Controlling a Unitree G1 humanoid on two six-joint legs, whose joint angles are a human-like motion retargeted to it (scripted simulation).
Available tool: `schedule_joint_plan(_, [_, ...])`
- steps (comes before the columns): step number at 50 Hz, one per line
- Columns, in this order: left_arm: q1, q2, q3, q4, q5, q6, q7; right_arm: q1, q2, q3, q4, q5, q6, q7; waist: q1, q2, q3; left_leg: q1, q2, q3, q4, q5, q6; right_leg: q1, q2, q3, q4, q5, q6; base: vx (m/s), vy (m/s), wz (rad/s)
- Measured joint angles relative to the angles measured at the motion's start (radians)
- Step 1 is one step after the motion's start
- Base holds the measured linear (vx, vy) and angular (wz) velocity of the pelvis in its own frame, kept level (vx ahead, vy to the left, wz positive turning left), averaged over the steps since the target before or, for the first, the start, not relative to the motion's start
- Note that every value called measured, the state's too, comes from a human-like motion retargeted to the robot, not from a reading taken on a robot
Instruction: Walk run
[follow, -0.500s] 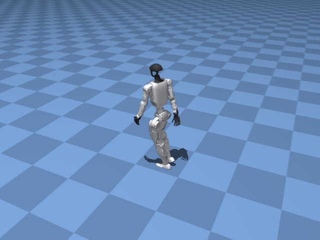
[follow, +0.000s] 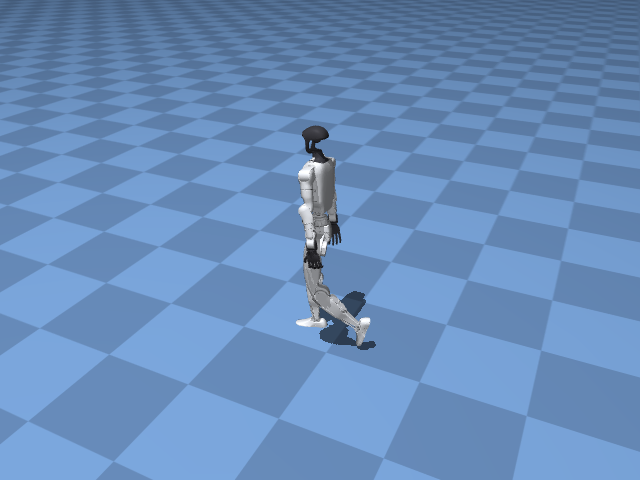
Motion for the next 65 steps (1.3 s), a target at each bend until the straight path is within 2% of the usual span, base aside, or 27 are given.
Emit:
schedule_joint_plan(2, [0.055, 0.008, 0.034, -0.001, 0.064, 0.017, 0.011, -0.024, -0.005, 0.008, -0.024, 0.006, -0.009, -0.002, 0.035, -0.020, 0.006, -0.091, 0.025, 0.053, 0.086, -0.115, 0.079, 0.053, -0.006, -0.025, -0.027, -0.005, -0.003, 0.84, -0.30, 0.61])
schedule_joint_plan(5, [0.118, 0.014, 0.081, -0.011, 0.122, -0.003, 0.020, -0.058, -0.018, 0.033, -0.070, -0.004, -0.027, -0.004, 0.117, -0.059, 0.020, -0.219, 0.011, 0.100, 0.098, -0.207, 0.182, 0.118, 0.004, -0.030, -0.064, -0.005, -0.021, 0.63, -0.18, 0.11])
schedule_joint_plan(9, [0.166, 0.021, 0.106, -0.021, 0.098, -0.016, 0.021, -0.095, -0.052, 0.064, -0.122, -0.013, -0.063, -0.015, 0.182, -0.059, 0.028, -0.341, 0.045, 0.160, -0.106, -0.343, 0.312, 0.194, 0.037, -0.105, -0.108, -0.012, -0.019, 0.68, -0.17, 0.50])
schedule_joint_plan(13, [0.191, -0.007, 0.158, -0.026, 0.045, -0.021, 0.015, -0.133, -0.090, 0.084, -0.139, -0.011, -0.078, -0.021, 0.230, -0.042, 0.048, -0.391, 0.042, 0.215, -0.487, -0.361, 0.364, 0.281, 0.098, -0.134, -0.134, -0.041, -0.008, 0.67, -0.14, 0.47])
schedule_joint_plan(16, [0.198, -0.043, 0.187, -0.027, -0.015, -0.022, -0.006, -0.154, -0.105, 0.082, -0.138, -0.019, -0.076, -0.016, 0.240, -0.046, 0.046, -0.399, -0.031, 0.239, -0.737, -0.412, 0.380, 0.340, 0.115, -0.192, -0.151, -0.052, 0.002, 0.82, -0.13, 0.53])
schedule_joint_plan(19, [0.197, -0.076, 0.192, -0.026, -0.060, -0.020, -0.051, -0.152, -0.097, 0.080, -0.141, -0.026, -0.072, -0.007, 0.247, -0.064, 0.041, -0.381, -0.061, 0.295, -0.801, -0.427, 0.417, 0.384, 0.115, -0.209, -0.133, -0.026, 0.022, 0.97, -0.11, 0.24])
schedule_joint_plan(20, [0.192, -0.084, 0.191, -0.027, -0.067, -0.021, -0.071, -0.147, -0.091, 0.077, -0.144, -0.029, -0.071, -0.001, 0.260, -0.070, 0.041, -0.378, -0.057, 0.294, -0.771, -0.399, 0.451, 0.396, 0.116, -0.197, -0.119, -0.005, 0.029, 1.11, -0.09, -0.51])
schedule_joint_plan(22, [0.191, -0.103, 0.201, -0.038, -0.051, -0.041, -0.087, -0.123, -0.072, 0.073, -0.143, -0.043, -0.075, 0.012, 0.304, -0.076, 0.034, -0.361, -0.027, 0.324, -0.732, -0.383, 0.440, 0.419, 0.110, -0.200, -0.078, 0.100, 0.041, 1.00, -0.08, -0.92])
schedule_joint_plan(23, [0.189, -0.110, 0.209, -0.044, -0.041, -0.054, -0.086, -0.108, -0.060, 0.069, -0.140, -0.058, -0.076, 0.019, 0.325, -0.079, 0.025, -0.356, -0.019, 0.292, -0.718, -0.357, 0.430, 0.424, 0.099, -0.217, -0.050, 0.182, 0.043, 0.93, -0.08, -0.90])
schedule_joint_plan(25, [0.181, -0.117, 0.212, -0.056, -0.045, -0.070, -0.073, -0.073, -0.028, 0.067, -0.129, -0.098, -0.072, 0.019, 0.320, -0.082, 0.002, -0.351, -0.007, 0.245, -0.660, -0.398, 0.448, 0.412, 0.074, -0.240, 0.037, 0.379, 0.047, 1.06, -0.08, -0.40])
schedule_joint_plan(27, [0.160, -0.109, 0.192, -0.068, -0.073, -0.077, -0.054, -0.033, -0.001, 0.083, -0.105, -0.118, -0.066, 0.001, 0.296, -0.065, 0.000, -0.324, 0.019, 0.194, -0.612, -0.447, 0.448, 0.343, 0.088, -0.187, 0.226, 0.520, 0.015, 1.12, -0.08, 0.07])
schedule_joint_plan(29, [0.113, -0.096, 0.164, -0.083, -0.101, -0.084, -0.029, -0.006, 0.009, 0.091, -0.075, -0.133, -0.067, 0.000, 0.280, -0.045, 0.015, -0.249, 0.054, 0.272, -0.611, -0.481, 0.453, 0.255, 0.054, -0.236, 0.477, 0.550, -0.043, 0.98, -0.04, 0.31])
schedule_joint_plan(30, [0.081, -0.087, 0.152, -0.091, -0.113, -0.085, -0.014, 0.002, 0.012, 0.091, -0.060, -0.143, -0.066, 0.009, 0.266, -0.028, 0.017, -0.215, 0.060, 0.272, -0.623, -0.496, 0.453, 0.215, 0.054, -0.250, 0.559, 0.550, -0.056, 0.85, -0.03, 0.51])
schedule_joint_plan(32, [0.011, -0.066, 0.133, -0.112, -0.129, -0.090, 0.013, 0.028, 0.022, 0.087, -0.046, -0.164, -0.053, 0.026, 0.252, 0.021, 0.014, -0.179, 0.080, 0.204, -0.641, -0.517, 0.446, 0.135, 0.140, -0.192, 0.578, 0.458, -0.019, 0.67, -0.05, 0.45])
schedule_joint_plan(35, [-0.113, -0.030, 0.101, -0.144, -0.147, -0.096, 0.028, 0.071, 0.038, 0.064, -0.032, -0.175, -0.045, 0.013, 0.205, 0.040, 0.030, -0.117, 0.083, 0.199, -0.658, -0.534, 0.435, 0.011, 0.176, -0.117, 0.604, 0.310, 0.031, 0.69, -0.08, 1.08])
schedule_joint_plan(38, [-0.211, -0.007, 0.058, -0.200, -0.161, -0.112, 0.021, 0.123, 0.050, 0.056, -0.015, -0.149, -0.053, -0.009, 0.119, 0.058, 0.040, -0.049, 0.057, 0.125, -0.686, -0.551, 0.432, -0.078, 0.148, -0.120, 0.488, 0.185, 0.065, 0.76, -0.13, 1.62])
schedule_joint_plan(43, [-0.340, 0.033, 0.017, -0.290, -0.157, -0.131, -0.005, 0.164, 0.069, 0.037, 0.028, -0.136, -0.028, 0.002, 0.034, 0.000, 0.064, 0.079, -0.034, 0.057, -0.707, -0.598, 0.425, -0.129, 0.018, -0.155, 0.108, 0.182, 0.128, 0.71, -0.21, 0.90])
schedule_joint_plan(48, [-0.386, 0.051, 0.003, -0.329, -0.150, -0.153, -0.003, 0.172, 0.074, 0.041, 0.070, -0.148, -0.017, 0.018, 0.023, -0.026, 0.080, 0.212, -0.058, 0.057, -0.723, -0.649, 0.379, -0.194, -0.002, -0.162, -0.161, 0.120, 0.172, 0.77, -0.29, 0.05])
schedule_joint_plan(50, [-0.377, 0.047, -0.003, -0.325, -0.148, -0.160, -0.002, 0.172, 0.074, 0.037, 0.076, -0.167, -0.013, 0.026, 0.016, -0.014, 0.075, 0.245, -0.050, 0.055, -0.713, -0.657, 0.356, -0.194, 0.005, -0.216, -0.201, 0.111, 0.142, 0.85, -0.35, -0.01])
schedule_joint_plan(52, [-0.351, 0.037, -0.005, -0.307, -0.138, -0.162, -0.005, 0.170, 0.072, 0.023, 0.072, -0.190, -0.003, 0.032, 0.001, 0.003, 0.060, 0.260, -0.033, 0.048, -0.688, -0.634, 0.312, -0.187, 0.022, -0.241, -0.155, 0.136, 0.032, 0.92, -0.38, 0.26])
schedule_joint_plan(53, [-0.332, 0.030, -0.005, -0.293, -0.129, -0.161, -0.009, 0.170, 0.071, 0.009, 0.066, -0.201, 0.002, 0.033, -0.012, 0.009, 0.049, 0.265, -0.029, 0.039, -0.670, -0.611, 0.284, -0.181, 0.017, -0.289, -0.130, 0.136, 0.011, 0.88, -0.35, 0.64])
schedule_joint_plan(55, [-0.284, 0.018, -0.009, -0.260, -0.096, -0.155, -0.024, 0.175, 0.073, -0.032, 0.048, -0.215, 0.010, 0.032, -0.071, 0.033, 0.034, 0.270, -0.006, -0.019, -0.616, -0.515, 0.202, -0.166, 0.027, -0.258, -0.101, 0.194, -0.004, 0.90, -0.40, 0.93])
schedule_joint_plan(58, [-0.184, -0.010, -0.014, -0.213, 0.004, -0.131, -0.019, 0.161, 0.066, -0.076, 0.034, -0.154, 0.006, 0.032, -0.075, 0.061, 0.015, 0.231, 0.035, -0.003, -0.461, -0.228, 0.014, -0.146, 0.068, -0.163, -0.028, 0.124, -0.070, 0.93, -0.39, 0.19])
schedule_joint_plan(60, [-0.128, -0.030, -0.009, -0.181, 0.065, -0.122, 0.013, 0.123, 0.050, -0.091, 0.025, -0.088, 0.004, 0.038, -0.083, 0.021, 0.002, 0.144, -0.021, 0.099, -0.284, -0.083, -0.008, -0.127, -0.041, -0.196, 0.005, 0.090, -0.057, 0.79, -0.03, 0.06])
schedule_joint_plan(62, [-0.074, -0.023, -0.005, -0.139, 0.106, -0.114, 0.019, 0.091, 0.052, -0.091, 0.001, -0.032, 0.003, 0.042, -0.070, -0.027, -0.016, 0.063, -0.045, 0.155, -0.111, 0.010, -0.008, -0.094, -0.059, -0.154, -0.004, 0.068, -0.061, 0.73, -0.31, -0.55])
schedule_joint_plan(63, [-0.043, -0.021, -0.002, -0.123, 0.124, -0.103, 0.013, 0.078, 0.055, -0.086, -0.015, -0.010, -0.003, 0.043, -0.059, -0.043, -0.022, 0.024, -0.058, 0.129, -0.045, 0.008, -0.008, -0.069, -0.044, -0.136, -0.006, 0.047, -0.070, 0.78, -0.53, -1.00])
schedule_joint_plan(65, [0.020, -0.027, 0.018, -0.104, 0.163, -0.067, 0.008, 0.053, 0.056, -0.073, -0.055, 0.014, -0.017, 0.047, -0.021, -0.057, -0.016, -0.057, -0.074, 0.077, 0.069, -0.088, -0.008, -0.013, -0.007, -0.098, -0.023, 0.027, -0.078, 0.74, -0.57, -1.32])
